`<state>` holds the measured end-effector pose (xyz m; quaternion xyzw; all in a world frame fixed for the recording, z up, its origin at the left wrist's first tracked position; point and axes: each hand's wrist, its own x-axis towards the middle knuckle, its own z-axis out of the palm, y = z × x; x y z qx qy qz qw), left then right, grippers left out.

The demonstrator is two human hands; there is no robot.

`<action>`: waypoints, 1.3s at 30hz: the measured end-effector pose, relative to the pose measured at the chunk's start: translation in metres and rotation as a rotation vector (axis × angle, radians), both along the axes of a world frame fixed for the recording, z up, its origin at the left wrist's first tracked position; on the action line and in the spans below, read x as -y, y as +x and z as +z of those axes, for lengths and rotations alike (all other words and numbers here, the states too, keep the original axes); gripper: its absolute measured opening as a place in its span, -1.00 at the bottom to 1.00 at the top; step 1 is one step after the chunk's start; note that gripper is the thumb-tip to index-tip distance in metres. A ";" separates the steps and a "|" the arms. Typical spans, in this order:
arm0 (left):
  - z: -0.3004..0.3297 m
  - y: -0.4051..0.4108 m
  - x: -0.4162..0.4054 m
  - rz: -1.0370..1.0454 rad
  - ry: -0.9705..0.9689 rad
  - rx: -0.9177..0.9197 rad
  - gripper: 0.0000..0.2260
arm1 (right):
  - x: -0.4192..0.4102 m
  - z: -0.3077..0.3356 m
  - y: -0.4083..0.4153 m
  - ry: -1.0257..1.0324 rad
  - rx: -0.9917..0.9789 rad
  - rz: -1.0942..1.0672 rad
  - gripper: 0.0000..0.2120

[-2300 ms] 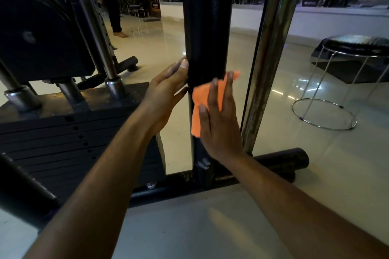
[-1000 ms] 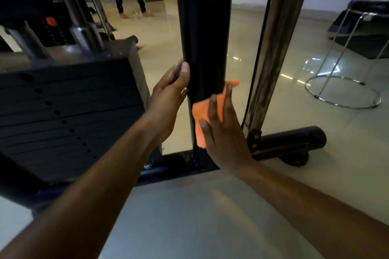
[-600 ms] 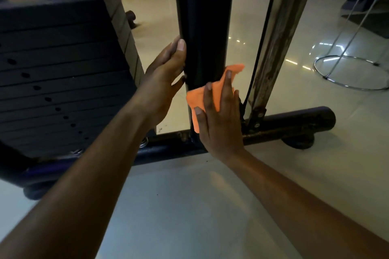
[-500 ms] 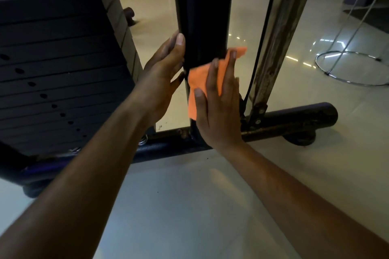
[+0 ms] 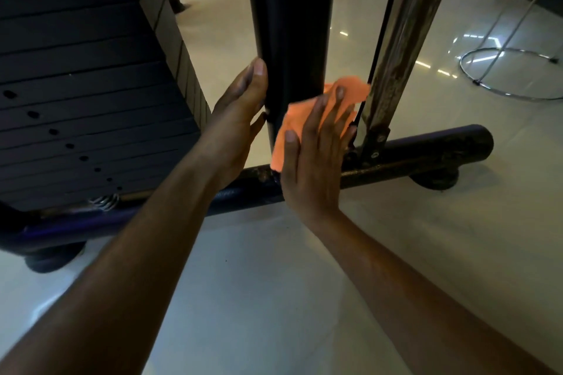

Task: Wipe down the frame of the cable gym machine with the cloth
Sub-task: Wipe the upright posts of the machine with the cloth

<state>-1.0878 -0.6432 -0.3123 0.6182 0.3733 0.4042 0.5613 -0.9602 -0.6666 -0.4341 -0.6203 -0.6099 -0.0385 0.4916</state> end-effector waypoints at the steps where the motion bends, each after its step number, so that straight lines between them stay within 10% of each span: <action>1: 0.000 -0.001 0.000 -0.008 -0.001 -0.007 -0.57 | -0.003 0.009 -0.006 0.016 -0.065 -0.011 -0.31; 8: -0.022 0.000 0.001 0.006 -0.054 0.001 -0.54 | 0.013 -0.075 0.016 -0.067 0.275 -0.005 -0.33; 15: -0.033 -0.012 -0.007 -0.065 -0.090 -0.043 -0.47 | -0.002 -0.032 -0.040 -0.037 -0.106 -0.191 -0.30; 22: -0.036 -0.012 -0.008 -0.073 -0.085 -0.055 -0.57 | -0.002 -0.079 -0.009 0.019 0.262 -0.154 -0.09; 29: -0.046 -0.016 -0.009 -0.093 -0.108 -0.061 -0.51 | -0.007 -0.041 -0.032 0.025 -0.140 -0.133 -0.30; 34: -0.056 -0.017 -0.007 -0.060 -0.125 -0.045 -0.53 | 0.016 -0.105 0.001 -0.140 0.139 -0.071 -0.25; 39: -0.066 -0.014 -0.005 -0.004 -0.157 -0.048 -0.51 | 0.025 -0.111 -0.007 -0.199 0.001 -0.127 -0.32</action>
